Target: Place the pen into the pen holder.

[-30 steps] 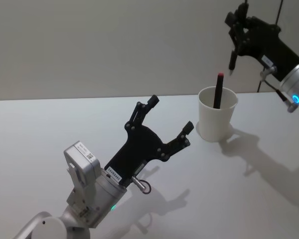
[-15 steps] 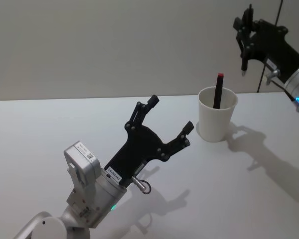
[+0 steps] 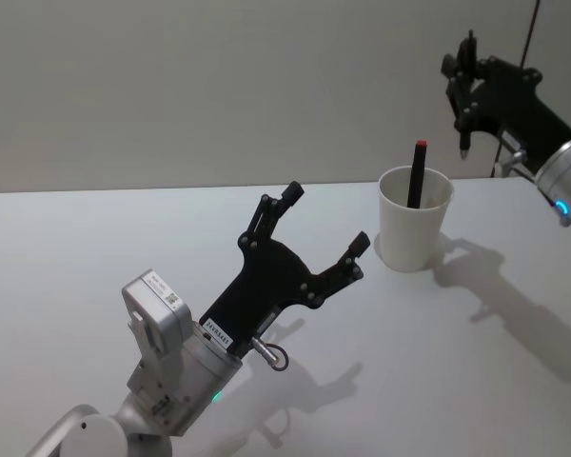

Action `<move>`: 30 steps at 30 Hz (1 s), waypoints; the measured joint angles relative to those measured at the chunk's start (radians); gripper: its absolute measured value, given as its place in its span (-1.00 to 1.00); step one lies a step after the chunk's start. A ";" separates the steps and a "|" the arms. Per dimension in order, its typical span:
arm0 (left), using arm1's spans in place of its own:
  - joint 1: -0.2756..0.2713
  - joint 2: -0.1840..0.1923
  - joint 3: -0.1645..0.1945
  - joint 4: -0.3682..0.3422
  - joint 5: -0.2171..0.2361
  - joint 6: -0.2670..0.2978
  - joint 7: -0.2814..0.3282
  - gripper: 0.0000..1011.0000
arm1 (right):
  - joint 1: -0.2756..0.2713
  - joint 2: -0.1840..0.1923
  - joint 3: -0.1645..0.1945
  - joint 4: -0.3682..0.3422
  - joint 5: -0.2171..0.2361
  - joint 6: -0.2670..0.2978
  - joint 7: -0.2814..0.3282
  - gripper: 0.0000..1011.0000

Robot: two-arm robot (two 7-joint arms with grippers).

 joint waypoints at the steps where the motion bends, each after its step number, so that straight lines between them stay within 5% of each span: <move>1: 0.000 0.000 0.000 0.000 0.000 0.000 0.000 0.98 | 0.002 -0.002 -0.001 0.006 -0.001 -0.003 0.002 -0.71; 30: 0.000 0.000 0.000 0.000 0.000 0.000 0.000 0.98 | 0.059 -0.078 -0.051 0.185 -0.023 -0.063 0.057 -0.71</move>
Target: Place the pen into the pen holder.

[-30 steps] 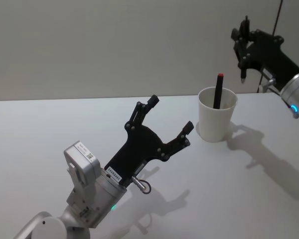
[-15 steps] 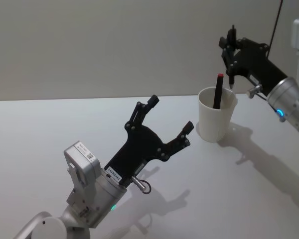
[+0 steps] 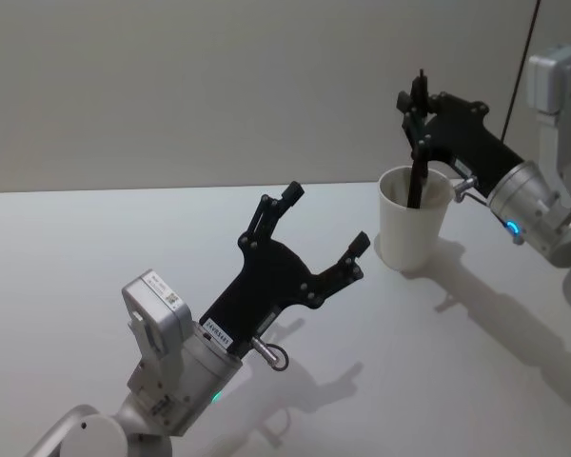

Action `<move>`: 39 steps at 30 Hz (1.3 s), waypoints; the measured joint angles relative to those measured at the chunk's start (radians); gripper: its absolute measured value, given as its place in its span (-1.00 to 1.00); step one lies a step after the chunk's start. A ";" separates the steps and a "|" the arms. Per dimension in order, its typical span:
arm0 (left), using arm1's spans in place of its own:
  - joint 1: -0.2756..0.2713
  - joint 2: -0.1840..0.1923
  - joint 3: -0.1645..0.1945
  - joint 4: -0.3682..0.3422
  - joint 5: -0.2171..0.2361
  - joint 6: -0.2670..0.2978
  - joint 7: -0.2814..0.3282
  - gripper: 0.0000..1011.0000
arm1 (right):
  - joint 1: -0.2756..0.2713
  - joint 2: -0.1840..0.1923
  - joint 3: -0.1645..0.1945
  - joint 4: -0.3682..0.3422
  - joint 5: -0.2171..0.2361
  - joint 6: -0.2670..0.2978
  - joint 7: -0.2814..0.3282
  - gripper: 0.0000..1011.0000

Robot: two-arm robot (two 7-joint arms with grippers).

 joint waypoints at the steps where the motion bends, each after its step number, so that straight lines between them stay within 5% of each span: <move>1: 0.000 0.000 0.000 0.000 0.000 0.000 0.000 0.98 | 0.000 -0.001 -0.001 0.002 0.000 0.000 0.001 -0.71; 23: 0.000 0.000 0.000 0.000 0.000 0.000 0.000 0.98 | 0.006 -0.015 -0.012 0.038 -0.005 -0.002 0.009 -0.67; 39: 0.000 0.000 0.000 0.000 0.000 0.000 0.000 0.98 | 0.007 -0.016 -0.014 0.042 -0.005 -0.002 0.011 0.28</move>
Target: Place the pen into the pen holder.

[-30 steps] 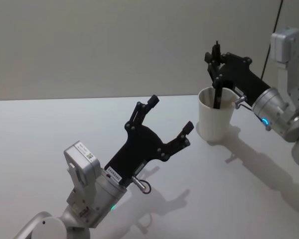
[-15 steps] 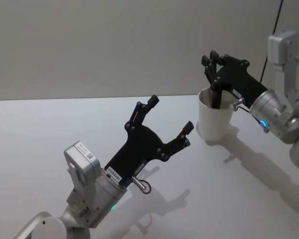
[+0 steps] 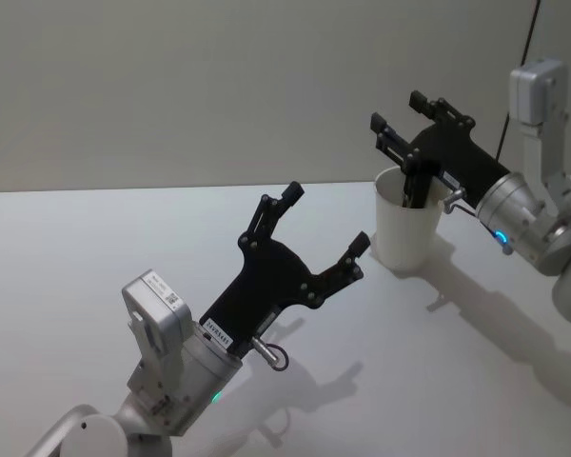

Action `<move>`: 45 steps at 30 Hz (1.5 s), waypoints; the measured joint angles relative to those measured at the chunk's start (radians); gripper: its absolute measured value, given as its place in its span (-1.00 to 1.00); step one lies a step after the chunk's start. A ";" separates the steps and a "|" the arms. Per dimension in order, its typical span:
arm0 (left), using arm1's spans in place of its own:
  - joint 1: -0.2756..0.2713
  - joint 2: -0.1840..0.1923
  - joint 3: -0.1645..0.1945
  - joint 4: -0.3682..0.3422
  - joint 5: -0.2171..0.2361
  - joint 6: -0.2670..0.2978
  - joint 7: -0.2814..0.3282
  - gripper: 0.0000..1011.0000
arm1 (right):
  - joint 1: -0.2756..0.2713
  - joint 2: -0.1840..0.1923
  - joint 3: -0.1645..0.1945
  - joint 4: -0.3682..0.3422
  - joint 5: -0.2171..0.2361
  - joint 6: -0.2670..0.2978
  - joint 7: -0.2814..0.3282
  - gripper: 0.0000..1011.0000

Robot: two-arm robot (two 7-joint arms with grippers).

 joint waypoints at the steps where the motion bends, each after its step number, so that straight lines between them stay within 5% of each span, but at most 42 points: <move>1: 0.000 0.000 0.000 0.000 0.000 0.000 0.000 0.98 | 0.000 0.000 0.000 0.000 0.000 0.000 0.000 0.32; 13: 0.000 0.000 0.000 0.000 0.000 0.000 0.000 0.98 | 0.000 -0.001 0.000 0.002 0.000 0.000 0.000 0.98; 33: 0.000 0.000 0.000 0.000 0.000 0.000 0.000 0.98 | -0.004 0.004 0.000 -0.010 -0.012 0.005 -0.005 0.98; 45: 0.000 0.000 0.000 0.000 0.000 0.000 0.000 0.98 | -0.059 0.062 0.024 -0.128 -0.046 0.040 -0.025 0.98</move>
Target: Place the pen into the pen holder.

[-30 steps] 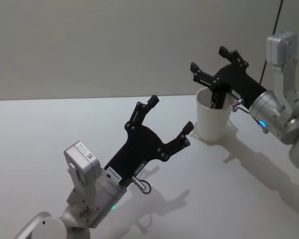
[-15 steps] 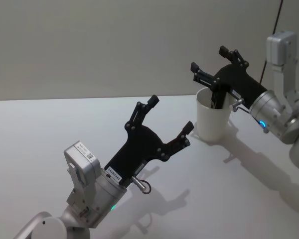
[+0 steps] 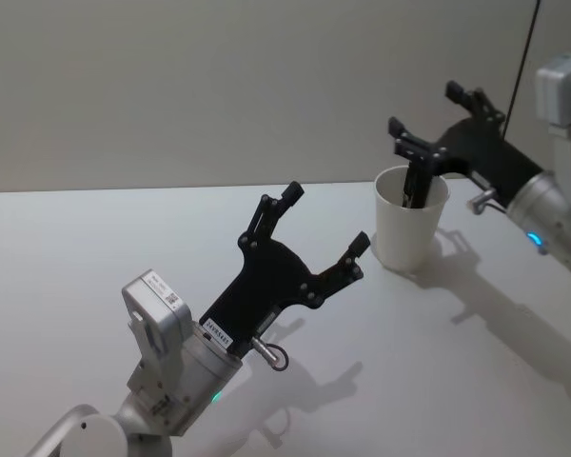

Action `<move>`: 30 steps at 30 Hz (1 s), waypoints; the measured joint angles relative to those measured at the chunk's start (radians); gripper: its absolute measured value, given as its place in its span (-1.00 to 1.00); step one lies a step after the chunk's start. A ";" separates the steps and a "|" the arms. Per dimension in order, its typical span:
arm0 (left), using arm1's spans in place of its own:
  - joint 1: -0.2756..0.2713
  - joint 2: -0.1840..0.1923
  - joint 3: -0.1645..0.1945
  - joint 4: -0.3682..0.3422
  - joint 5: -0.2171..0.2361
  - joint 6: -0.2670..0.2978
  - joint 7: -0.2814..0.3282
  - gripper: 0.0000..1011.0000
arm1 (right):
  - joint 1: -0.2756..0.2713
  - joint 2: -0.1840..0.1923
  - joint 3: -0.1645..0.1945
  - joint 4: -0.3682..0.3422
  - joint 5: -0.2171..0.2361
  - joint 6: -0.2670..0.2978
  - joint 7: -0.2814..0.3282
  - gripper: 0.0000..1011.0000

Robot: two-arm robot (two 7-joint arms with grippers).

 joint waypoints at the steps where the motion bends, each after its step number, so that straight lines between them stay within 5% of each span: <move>1: 0.000 0.000 0.000 0.000 0.000 0.000 0.000 0.98 | -0.012 0.014 0.007 -0.022 -0.002 0.007 -0.005 0.98; 14: 0.000 0.000 0.000 0.000 0.000 0.000 0.000 0.98 | -0.117 0.134 0.075 -0.151 0.019 0.032 -0.050 0.98; 21: -0.001 0.001 0.000 -0.002 0.002 0.011 0.006 0.98 | -0.125 0.130 0.075 -0.157 0.020 0.035 -0.056 0.98; 30: -0.014 0.011 -0.001 -0.023 0.025 0.100 0.061 0.98 | -0.190 0.112 0.079 -0.204 0.024 0.053 -0.101 0.98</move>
